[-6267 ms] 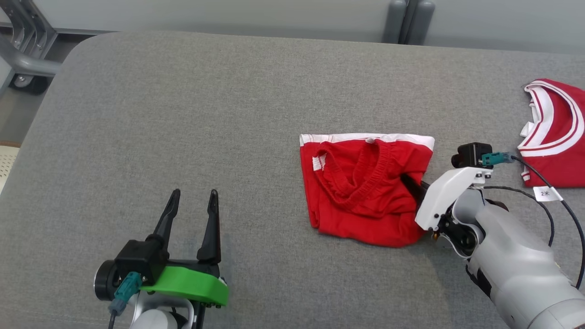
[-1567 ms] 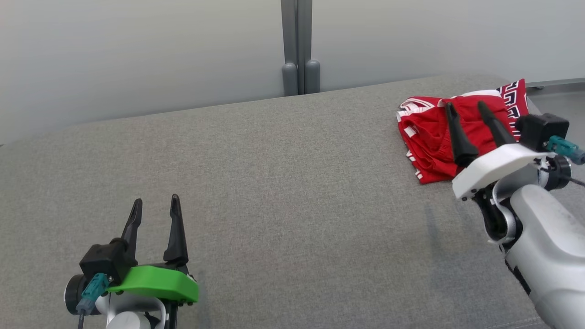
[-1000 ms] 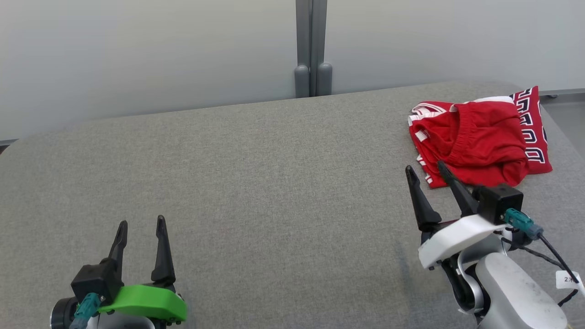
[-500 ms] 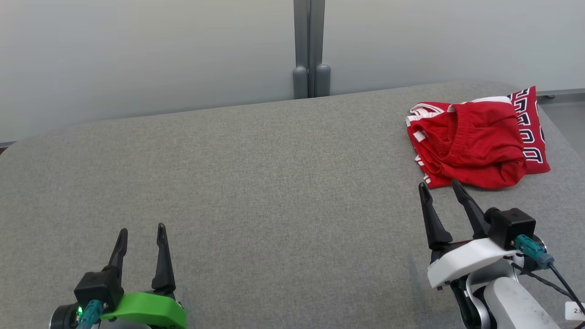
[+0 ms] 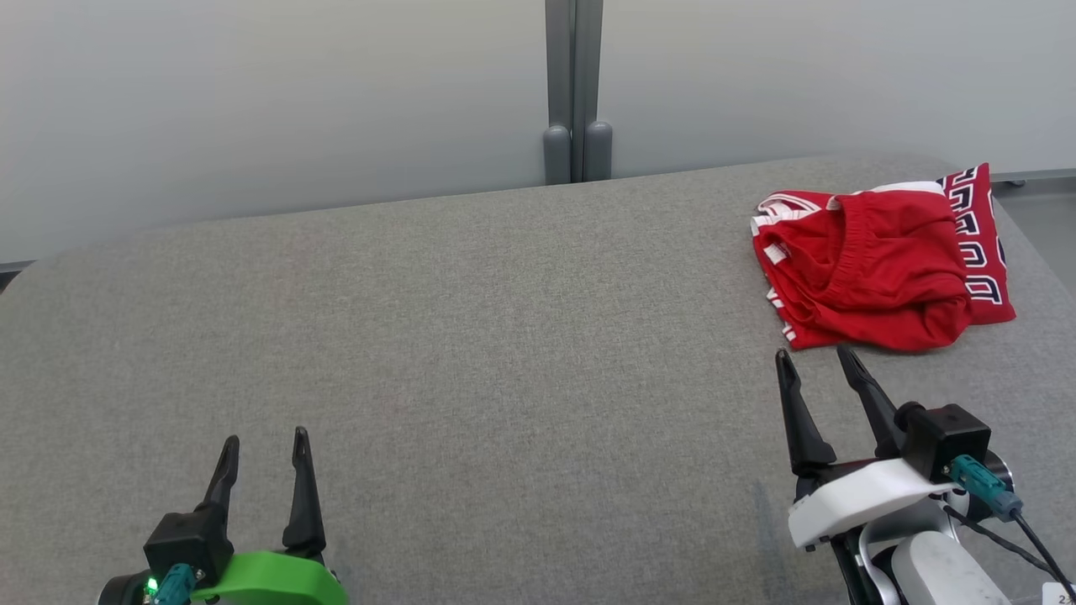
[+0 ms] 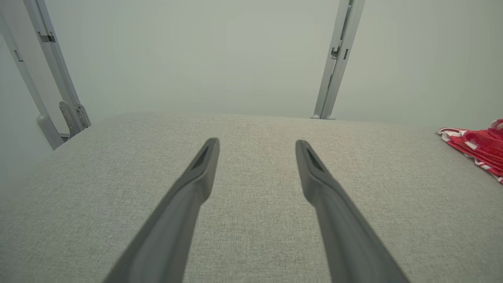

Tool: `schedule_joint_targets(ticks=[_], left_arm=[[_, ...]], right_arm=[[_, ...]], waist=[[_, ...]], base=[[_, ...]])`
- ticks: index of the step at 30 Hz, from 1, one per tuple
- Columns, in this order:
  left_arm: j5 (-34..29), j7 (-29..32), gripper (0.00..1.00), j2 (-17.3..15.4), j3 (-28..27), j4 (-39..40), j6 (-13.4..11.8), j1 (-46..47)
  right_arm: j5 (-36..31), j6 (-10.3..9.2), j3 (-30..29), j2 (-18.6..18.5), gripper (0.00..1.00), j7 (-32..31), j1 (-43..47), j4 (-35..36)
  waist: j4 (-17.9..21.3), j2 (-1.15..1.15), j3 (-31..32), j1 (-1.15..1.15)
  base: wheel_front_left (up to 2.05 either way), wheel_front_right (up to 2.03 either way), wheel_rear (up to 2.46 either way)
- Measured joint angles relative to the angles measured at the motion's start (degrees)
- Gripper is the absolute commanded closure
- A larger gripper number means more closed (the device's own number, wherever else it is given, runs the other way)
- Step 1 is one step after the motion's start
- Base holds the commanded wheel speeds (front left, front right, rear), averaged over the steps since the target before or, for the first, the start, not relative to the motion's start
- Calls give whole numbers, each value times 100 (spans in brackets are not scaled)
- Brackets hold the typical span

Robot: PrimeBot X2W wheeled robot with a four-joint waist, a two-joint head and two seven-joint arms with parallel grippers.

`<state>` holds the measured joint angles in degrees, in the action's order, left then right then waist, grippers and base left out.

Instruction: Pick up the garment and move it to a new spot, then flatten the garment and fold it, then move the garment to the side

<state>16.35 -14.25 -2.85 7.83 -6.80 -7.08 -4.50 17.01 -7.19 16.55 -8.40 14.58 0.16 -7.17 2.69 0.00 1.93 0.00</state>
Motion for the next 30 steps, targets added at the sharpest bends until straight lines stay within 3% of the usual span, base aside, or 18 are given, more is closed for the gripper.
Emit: schedule_joint_targets(ticks=[2, 3, 14, 30], left_arm=[[2, 0, 2, 1, 3, -22, 0, -32], [3, 0, 100, 1, 3, -27, 0, -32], [214, 62, 100, 47, 13, -372, 55, -159], [1588, 353, 100, 49, -100, -345, 193, -146]], right_arm=[[-16, 0, -24, 36, 0, 0, 53, 22], [-36, 0, -37, 57, 100, 0, 70, 31], [182, 60, 18, 159, 100, -9, 397, -258], [1552, 178, -315, 261, 100, -263, 392, -180]], waist=[[-4, 0, 7, 0], [-5, 0, 10, 0], [-19, 0, -1, 0], [-63, 0, -38, 0]], base=[[0, 0, 0], [0, 0, 0], [0, 0, 0], [0, 0, 0]])
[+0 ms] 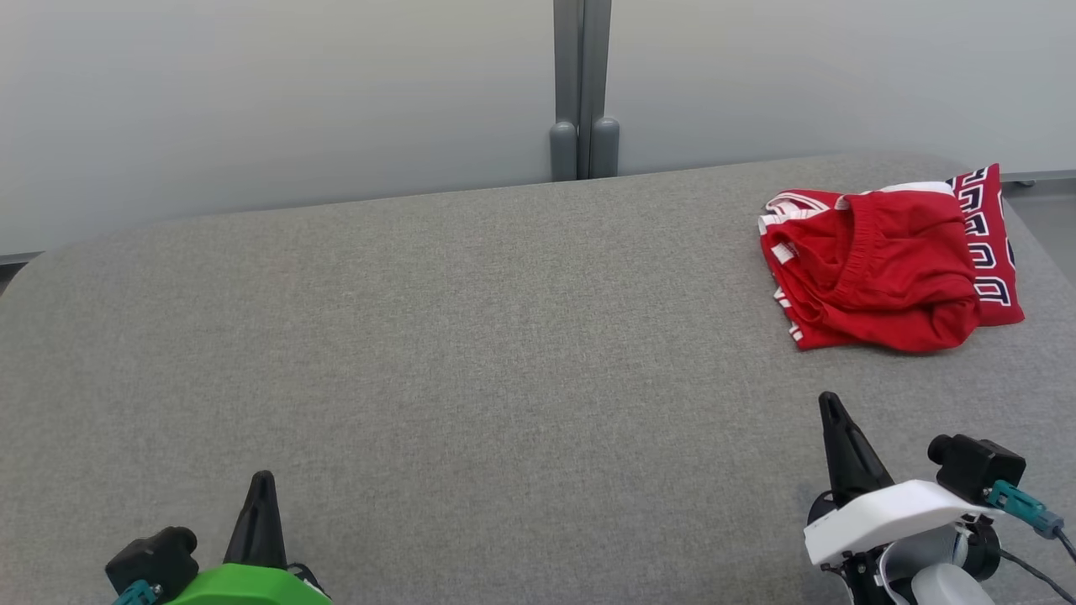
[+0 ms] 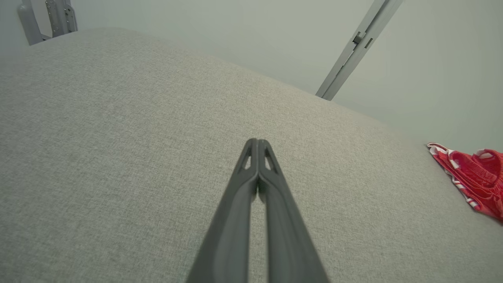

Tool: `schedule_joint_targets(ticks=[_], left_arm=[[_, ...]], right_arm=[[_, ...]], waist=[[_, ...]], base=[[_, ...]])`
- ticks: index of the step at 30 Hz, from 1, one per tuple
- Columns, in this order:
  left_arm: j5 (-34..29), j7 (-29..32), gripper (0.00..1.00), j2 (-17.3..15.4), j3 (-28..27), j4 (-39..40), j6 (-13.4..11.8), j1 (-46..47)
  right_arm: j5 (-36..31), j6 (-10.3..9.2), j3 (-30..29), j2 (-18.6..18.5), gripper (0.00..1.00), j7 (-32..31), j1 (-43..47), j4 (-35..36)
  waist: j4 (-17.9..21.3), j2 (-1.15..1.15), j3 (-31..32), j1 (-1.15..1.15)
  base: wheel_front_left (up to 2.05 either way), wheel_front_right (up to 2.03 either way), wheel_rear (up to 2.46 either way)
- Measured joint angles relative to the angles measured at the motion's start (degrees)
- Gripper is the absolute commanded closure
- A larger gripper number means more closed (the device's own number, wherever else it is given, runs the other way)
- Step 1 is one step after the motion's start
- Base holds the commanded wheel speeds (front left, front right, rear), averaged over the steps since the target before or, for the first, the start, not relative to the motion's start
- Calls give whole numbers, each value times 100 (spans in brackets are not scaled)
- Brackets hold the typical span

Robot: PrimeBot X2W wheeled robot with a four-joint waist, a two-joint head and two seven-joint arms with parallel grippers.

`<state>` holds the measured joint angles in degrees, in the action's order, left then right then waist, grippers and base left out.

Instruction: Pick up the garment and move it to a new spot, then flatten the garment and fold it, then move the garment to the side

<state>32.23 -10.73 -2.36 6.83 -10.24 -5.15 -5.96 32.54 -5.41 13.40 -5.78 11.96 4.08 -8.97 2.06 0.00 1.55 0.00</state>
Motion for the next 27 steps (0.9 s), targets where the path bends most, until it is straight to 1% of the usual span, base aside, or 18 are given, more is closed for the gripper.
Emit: schedule_joint_targets(ticks=[9, 14, 16, 20, 21, 25, 27], left_arm=[[672, 169, 100, 0, -124, 3, 63, 14], [1044, 285, 100, -2, -168, 4, 113, 57], [1272, 344, 100, -2, -214, 4, 141, 133], [1555, 415, 100, -7, -278, 4, 213, 155], [1652, 419, 100, -7, -283, 4, 214, 157], [1940, 495, 100, -11, -315, 2, 263, 171], [2106, 543, 100, -12, -328, -1, 269, 204]], right_arm=[[698, 79, -203, 10, 100, -179, -16, 16], [1077, 88, -301, 10, 100, -283, -31, 19], [1324, 135, -374, 9, 100, -344, -58, 20], [1634, 144, -443, 10, 100, -403, -103, 19], [1708, 179, -466, 10, 100, -407, -120, 19], [2023, 197, -563, 9, 100, -503, -136, 18], [2163, 238, -597, 9, 100, -527, -136, 16]], waist=[[-24, 0, -20, 0], [-37, 0, -31, 0], [-45, 0, -37, 0], [-55, 0, -45, 0], [-58, 0, -48, 0], [-68, 0, -56, 0], [-73, 0, -60, 0]], base=[[0, 0, 0], [0, 0, 0], [0, 0, 0], [0, 0, 0], [0, 0, 0], [0, 0, 0], [0, 0, 0]])
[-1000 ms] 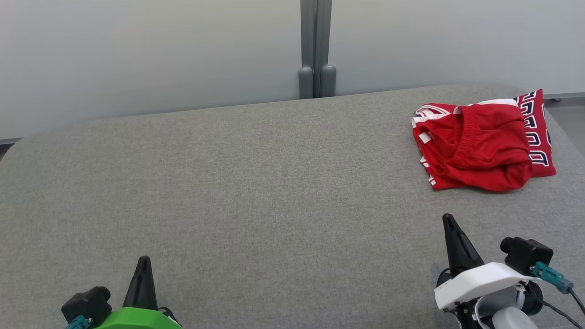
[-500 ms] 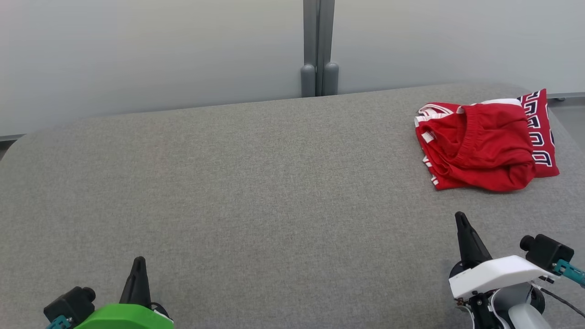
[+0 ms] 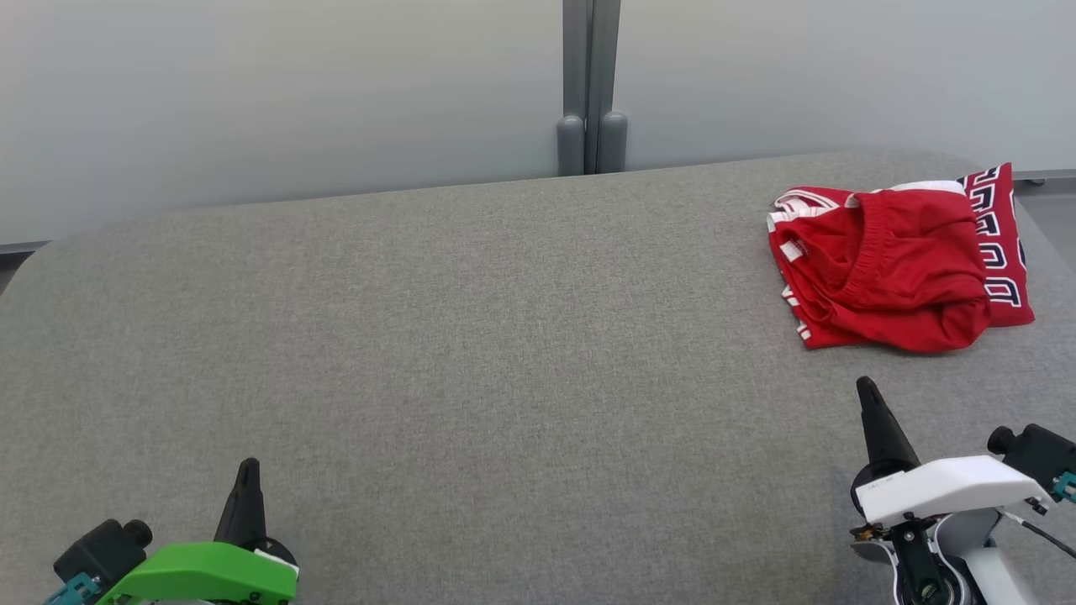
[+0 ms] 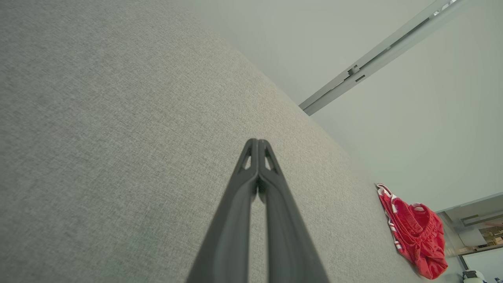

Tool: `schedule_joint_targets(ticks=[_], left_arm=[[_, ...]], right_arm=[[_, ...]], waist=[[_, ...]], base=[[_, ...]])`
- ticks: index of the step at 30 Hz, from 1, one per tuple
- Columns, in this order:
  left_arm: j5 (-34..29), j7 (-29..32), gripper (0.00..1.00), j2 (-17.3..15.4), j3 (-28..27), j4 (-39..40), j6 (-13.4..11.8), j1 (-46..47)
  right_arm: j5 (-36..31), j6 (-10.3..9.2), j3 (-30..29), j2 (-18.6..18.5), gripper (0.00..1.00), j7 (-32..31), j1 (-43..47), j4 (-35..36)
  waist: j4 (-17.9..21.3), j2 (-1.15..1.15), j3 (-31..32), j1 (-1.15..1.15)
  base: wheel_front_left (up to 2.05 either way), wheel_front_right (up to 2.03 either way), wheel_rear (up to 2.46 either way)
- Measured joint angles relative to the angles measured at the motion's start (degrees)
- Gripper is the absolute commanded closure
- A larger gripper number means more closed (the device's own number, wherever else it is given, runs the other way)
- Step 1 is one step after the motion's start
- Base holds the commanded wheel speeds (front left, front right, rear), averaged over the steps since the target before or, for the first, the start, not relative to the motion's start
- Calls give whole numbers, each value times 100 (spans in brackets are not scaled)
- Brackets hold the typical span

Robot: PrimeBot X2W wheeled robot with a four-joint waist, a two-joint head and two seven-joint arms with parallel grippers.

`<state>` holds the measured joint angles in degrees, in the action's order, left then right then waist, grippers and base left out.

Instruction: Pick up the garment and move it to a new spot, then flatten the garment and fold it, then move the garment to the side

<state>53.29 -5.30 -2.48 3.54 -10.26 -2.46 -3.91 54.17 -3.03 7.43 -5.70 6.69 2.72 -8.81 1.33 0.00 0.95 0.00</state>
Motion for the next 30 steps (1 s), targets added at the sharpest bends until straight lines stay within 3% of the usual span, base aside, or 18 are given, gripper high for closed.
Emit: schedule_joint_targets(ticks=[30], left_arm=[[2169, 530, 100, -30, -336, -33, 301, 318]], right_arm=[[2238, 313, -581, 14, 100, -508, -238, -77]], waist=[[-73, 0, -57, 0]], base=[[0, 0, 0]])
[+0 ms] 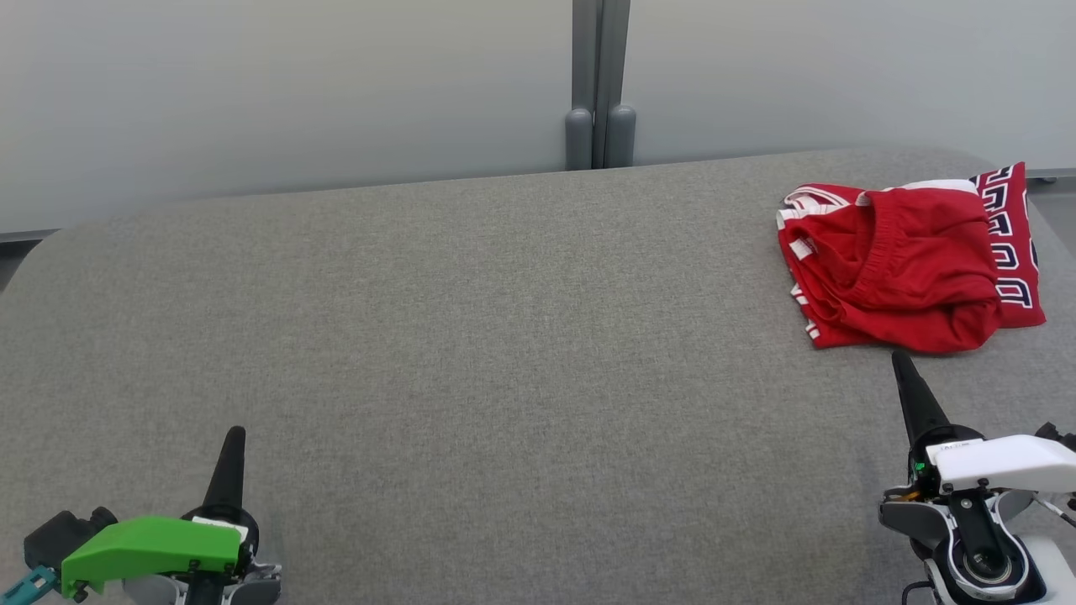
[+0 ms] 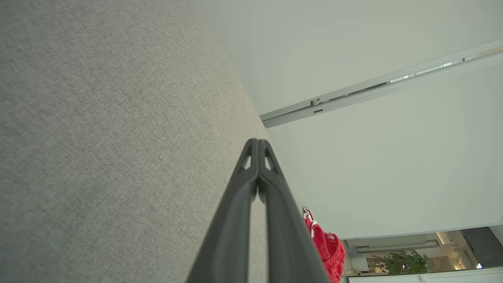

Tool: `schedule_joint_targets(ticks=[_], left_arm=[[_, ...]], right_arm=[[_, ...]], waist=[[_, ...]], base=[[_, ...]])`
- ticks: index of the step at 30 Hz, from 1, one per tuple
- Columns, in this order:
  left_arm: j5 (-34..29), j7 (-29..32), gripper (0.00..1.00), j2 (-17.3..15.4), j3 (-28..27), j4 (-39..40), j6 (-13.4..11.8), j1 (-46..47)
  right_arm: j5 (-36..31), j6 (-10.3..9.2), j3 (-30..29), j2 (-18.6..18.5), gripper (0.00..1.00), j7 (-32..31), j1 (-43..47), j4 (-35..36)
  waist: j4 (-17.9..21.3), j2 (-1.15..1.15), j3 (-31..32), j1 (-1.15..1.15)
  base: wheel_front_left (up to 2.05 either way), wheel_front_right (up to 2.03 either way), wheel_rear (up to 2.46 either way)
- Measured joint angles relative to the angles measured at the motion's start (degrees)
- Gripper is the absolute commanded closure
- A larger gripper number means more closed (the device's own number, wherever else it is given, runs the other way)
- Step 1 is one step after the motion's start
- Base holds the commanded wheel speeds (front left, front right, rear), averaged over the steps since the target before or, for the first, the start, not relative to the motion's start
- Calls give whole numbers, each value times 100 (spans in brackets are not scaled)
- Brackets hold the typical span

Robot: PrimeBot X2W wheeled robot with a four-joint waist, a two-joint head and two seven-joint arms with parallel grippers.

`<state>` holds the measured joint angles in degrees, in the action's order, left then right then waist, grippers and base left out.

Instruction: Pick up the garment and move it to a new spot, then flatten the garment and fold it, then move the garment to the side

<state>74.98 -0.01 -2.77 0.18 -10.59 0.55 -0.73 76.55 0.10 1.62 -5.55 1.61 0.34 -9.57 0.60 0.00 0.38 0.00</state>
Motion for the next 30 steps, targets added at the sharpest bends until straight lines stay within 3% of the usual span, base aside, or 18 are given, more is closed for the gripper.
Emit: schedule_joint_targets(ticks=[24, 30], left_arm=[[1792, 424, 100, -16, -236, -38, 298, 264], [1822, 450, 100, -18, -254, -49, 300, 323]], right_arm=[[1838, 291, -490, 15, 100, -394, -241, -81], [1881, 292, -505, 15, 100, -423, -243, -102]], waist=[[-61, 0, -46, 0], [-61, 0, -46, 0]], base=[[0, 0, 0], [0, 0, 0]])
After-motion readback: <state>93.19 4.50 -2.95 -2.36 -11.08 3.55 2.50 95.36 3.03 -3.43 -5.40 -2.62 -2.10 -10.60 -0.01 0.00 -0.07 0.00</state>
